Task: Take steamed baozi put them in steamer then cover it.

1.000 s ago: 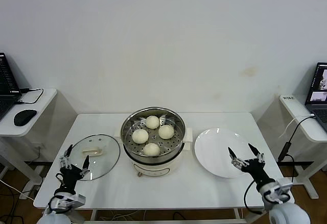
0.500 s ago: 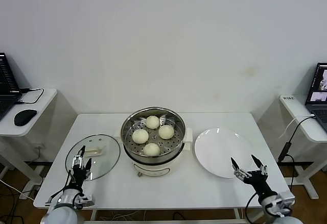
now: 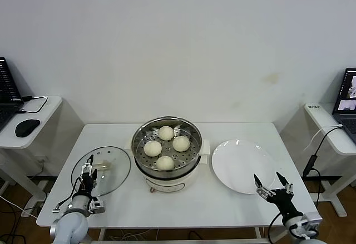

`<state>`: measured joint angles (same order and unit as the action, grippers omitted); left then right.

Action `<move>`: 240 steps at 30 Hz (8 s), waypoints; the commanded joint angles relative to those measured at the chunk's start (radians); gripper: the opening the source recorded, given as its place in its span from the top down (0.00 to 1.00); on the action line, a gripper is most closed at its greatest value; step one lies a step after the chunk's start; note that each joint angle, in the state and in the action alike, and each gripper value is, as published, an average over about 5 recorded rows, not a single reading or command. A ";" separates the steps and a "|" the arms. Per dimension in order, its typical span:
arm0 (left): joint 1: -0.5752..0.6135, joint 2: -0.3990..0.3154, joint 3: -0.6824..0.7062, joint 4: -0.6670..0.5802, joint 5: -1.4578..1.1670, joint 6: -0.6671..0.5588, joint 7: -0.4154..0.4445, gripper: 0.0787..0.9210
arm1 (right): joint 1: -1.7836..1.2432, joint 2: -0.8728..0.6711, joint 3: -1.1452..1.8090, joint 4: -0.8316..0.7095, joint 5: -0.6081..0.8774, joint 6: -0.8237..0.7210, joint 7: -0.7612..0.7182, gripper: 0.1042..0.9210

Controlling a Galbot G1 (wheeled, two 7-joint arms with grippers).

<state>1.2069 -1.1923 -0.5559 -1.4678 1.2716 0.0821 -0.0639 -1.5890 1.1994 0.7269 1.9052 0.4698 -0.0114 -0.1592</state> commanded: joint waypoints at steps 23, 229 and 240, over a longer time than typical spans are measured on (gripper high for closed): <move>-0.218 -0.063 0.031 0.227 -0.008 0.061 -0.024 0.12 | -0.016 0.017 0.027 -0.026 -0.009 0.016 -0.008 0.12; -0.259 -0.173 0.553 -0.417 0.130 0.460 0.375 0.27 | 0.026 0.142 -0.007 -0.013 -0.202 -0.072 -0.015 0.12; -0.201 -0.154 0.530 -0.479 0.131 0.458 0.374 0.12 | 0.028 0.140 -0.005 -0.019 -0.201 -0.073 -0.015 0.12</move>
<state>0.9705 -1.3534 -0.0131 -1.8863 1.4011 0.5430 0.3095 -1.5619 1.3410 0.7210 1.8871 0.2674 -0.0834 -0.1740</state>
